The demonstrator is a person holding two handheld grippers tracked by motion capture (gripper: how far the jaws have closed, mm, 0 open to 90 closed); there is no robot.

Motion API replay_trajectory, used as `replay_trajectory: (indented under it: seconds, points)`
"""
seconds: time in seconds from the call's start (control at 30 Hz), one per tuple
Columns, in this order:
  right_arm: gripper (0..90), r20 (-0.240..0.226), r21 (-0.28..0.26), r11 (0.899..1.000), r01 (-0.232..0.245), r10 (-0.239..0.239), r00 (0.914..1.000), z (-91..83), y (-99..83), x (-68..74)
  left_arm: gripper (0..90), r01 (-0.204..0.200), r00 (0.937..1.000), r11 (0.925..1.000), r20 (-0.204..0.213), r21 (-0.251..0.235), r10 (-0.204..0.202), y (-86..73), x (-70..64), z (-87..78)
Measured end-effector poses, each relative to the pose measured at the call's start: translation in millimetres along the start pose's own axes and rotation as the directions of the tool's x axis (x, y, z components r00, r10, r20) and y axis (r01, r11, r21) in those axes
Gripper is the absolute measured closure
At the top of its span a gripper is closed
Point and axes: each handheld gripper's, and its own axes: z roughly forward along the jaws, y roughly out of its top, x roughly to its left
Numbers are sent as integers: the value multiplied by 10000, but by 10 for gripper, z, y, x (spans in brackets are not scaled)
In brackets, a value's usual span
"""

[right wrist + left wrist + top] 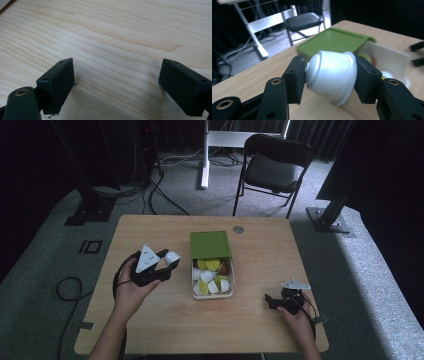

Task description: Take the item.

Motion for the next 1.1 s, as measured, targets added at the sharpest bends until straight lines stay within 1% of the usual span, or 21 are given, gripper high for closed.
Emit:
replay_trajectory:
  seconds: [0.03,0.1,0.13,0.2,0.23,0.27,0.3,0.33,0.4,0.43,0.47,0.5,0.57,0.7,0.77,0.83,0.87,0.9,1.0,1.07,1.1]
  points:
    - [129,1,-5,10000,16,-16,10000,0,0,-1,491,97,9998,9999,-154,-73,-98,-50,26,-1]
    - [129,-1,-9,10000,-4,4,10000,0,0,0,491,204,9990,9997,-393,127,-199,-153,72,4]
    - [129,-2,1,10000,9,-9,10000,0,0,0,491,301,9982,9995,-527,92,-296,-210,95,11]
    - [129,-1,1,10000,10,-10,10000,0,0,-1,491,437,9966,9988,-707,211,-421,-323,132,33]
    - [129,-2,-2,10000,12,-12,10000,0,0,-1,491,638,9951,9978,-766,192,-622,-382,152,49]
    - [129,1,0,10000,12,-12,10000,0,0,-1,491,737,9942,9969,-813,292,-711,-438,171,67]
    - [129,1,0,10000,12,-12,10000,0,0,-1,491,737,9942,9969,-813,292,-711,-438,171,67]
    - [129,2,-5,10000,17,-17,10000,0,-1,-1,491,1006,9901,9934,-1040,550,-945,-596,220,131]
    - [129,-3,-10,10000,20,-20,10000,0,-1,-1,491,1280,9866,9893,-1106,702,-1198,-684,257,173]
    - [129,-1,-10,10000,30,-30,10000,1,-1,-2,491,1345,9855,9876,-1146,813,-1248,-732,277,198]
    - [129,-2,-7,10000,24,-24,10000,0,-1,-2,491,1386,9852,9866,-1133,861,-1286,-758,291,211]
    - [129,-1,-8,10000,26,-26,10000,0,-1,-2,490,1587,9833,9827,-1052,950,-1487,-794,309,233]
    - [129,0,-8,10000,26,-26,10000,0,-1,-2,490,1798,9802,9772,-1044,1125,-1683,-866,341,279]
    - [129,1,-8,10000,21,-21,10000,0,-1,-1,491,2276,9720,9620,-946,1510,-2151,-991,405,382]
    - [129,-2,-11,10000,13,-13,10000,1,-1,-1,490,2486,9673,9569,-891,1503,-2373,-1030,430,419]
    - [129,-2,-10,10000,12,-12,10000,1,-1,-1,490,2585,9649,9533,-881,1560,-2473,-1058,447,456]
    - [129,0,-12,10000,12,-12,10000,1,-1,-1,490,2577,9652,9517,-888,1670,-2458,-1070,455,476]
    - [129,0,-11,10000,13,-13,10000,1,-1,-1,490,2698,9623,9479,-825,1692,-2592,-1082,463,497]
    - [129,-2,-2,10000,15,-15,10000,0,-1,-1,490,2814,9595,9401,-722,1924,-2724,-1098,471,558]
    - [129,0,-1,10000,16,-16,10000,0,-1,-1,490,2795,9601,9369,-714,2102,-2704,-1106,474,597]
    - [129,0,-1,10000,16,-16,10000,0,-1,-1,490,2795,9601,9369,-714,2102,-2704,-1106,474,597]
